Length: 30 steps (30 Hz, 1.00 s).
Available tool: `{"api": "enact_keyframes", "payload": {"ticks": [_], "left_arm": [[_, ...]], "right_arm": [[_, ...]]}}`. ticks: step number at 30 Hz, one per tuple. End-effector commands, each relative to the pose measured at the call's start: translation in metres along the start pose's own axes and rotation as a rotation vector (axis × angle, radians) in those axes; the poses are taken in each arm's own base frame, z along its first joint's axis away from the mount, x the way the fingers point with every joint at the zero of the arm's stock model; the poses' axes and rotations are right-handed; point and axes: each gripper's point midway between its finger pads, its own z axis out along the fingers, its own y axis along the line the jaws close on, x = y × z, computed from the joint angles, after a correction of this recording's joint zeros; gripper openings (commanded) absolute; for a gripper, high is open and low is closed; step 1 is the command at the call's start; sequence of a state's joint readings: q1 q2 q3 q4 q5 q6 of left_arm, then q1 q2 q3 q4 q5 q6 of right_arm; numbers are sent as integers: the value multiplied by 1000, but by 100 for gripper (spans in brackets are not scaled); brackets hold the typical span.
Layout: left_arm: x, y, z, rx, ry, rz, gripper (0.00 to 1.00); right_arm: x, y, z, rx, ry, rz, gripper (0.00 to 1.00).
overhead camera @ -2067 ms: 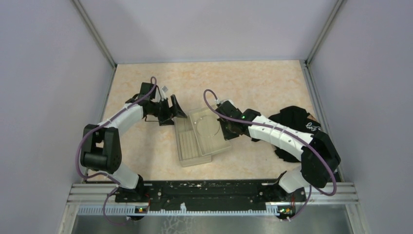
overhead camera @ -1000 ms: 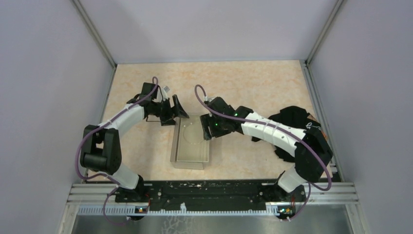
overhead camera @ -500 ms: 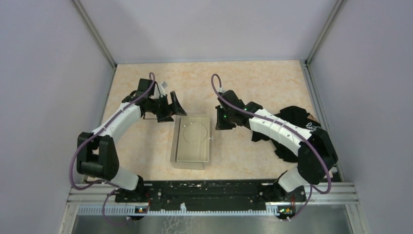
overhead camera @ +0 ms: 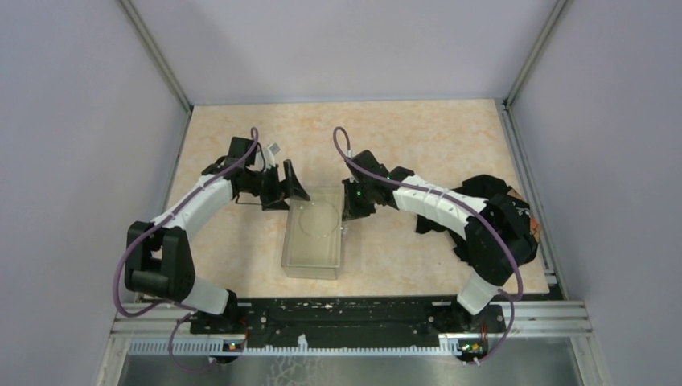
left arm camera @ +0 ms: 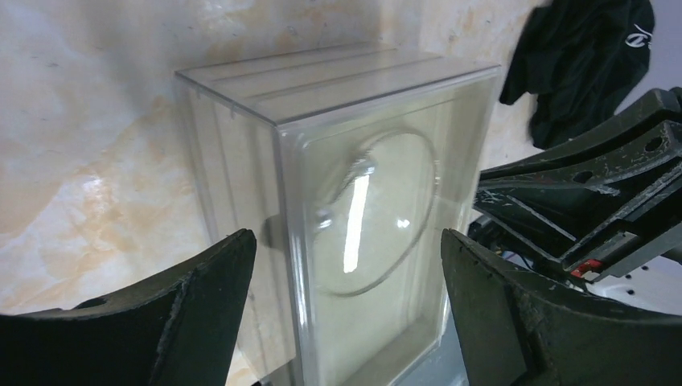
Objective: Organize the mixed jewelry
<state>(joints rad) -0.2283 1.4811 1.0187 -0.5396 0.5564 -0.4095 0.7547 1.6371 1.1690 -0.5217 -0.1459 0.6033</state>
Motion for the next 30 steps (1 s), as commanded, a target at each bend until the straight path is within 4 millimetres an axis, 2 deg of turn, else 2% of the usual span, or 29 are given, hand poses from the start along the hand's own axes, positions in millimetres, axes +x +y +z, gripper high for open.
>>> {"api": "enact_keyframes", "payload": {"ticks": [1, 8, 12, 13, 17, 22, 26, 30], "left_arm": [[1, -20, 3, 111, 14, -1, 91], [-4, -30, 5, 144, 3, -3, 91], [-13, -34, 12, 170, 2, -7, 91], [-17, -37, 13, 183, -2, -5, 91], [-38, -42, 27, 207, -9, 4, 91], [-71, -63, 37, 223, -7, 68, 90], [-103, -74, 19, 150, -104, 157, 91], [-123, -83, -7, 93, -192, 226, 91]], "right_arm": [[-34, 57, -10, -206, -78, -15, 5], [-31, 64, -8, -246, -53, -30, 5], [-35, 57, -11, -206, -76, -21, 6], [-38, 51, -13, -176, -92, -13, 8], [-56, 21, -28, -70, -173, 34, 26], [-75, -23, -59, 52, -289, 112, 35], [-78, -52, -84, 124, -368, 152, 40], [-64, -66, -88, 155, -365, 172, 40]]}}
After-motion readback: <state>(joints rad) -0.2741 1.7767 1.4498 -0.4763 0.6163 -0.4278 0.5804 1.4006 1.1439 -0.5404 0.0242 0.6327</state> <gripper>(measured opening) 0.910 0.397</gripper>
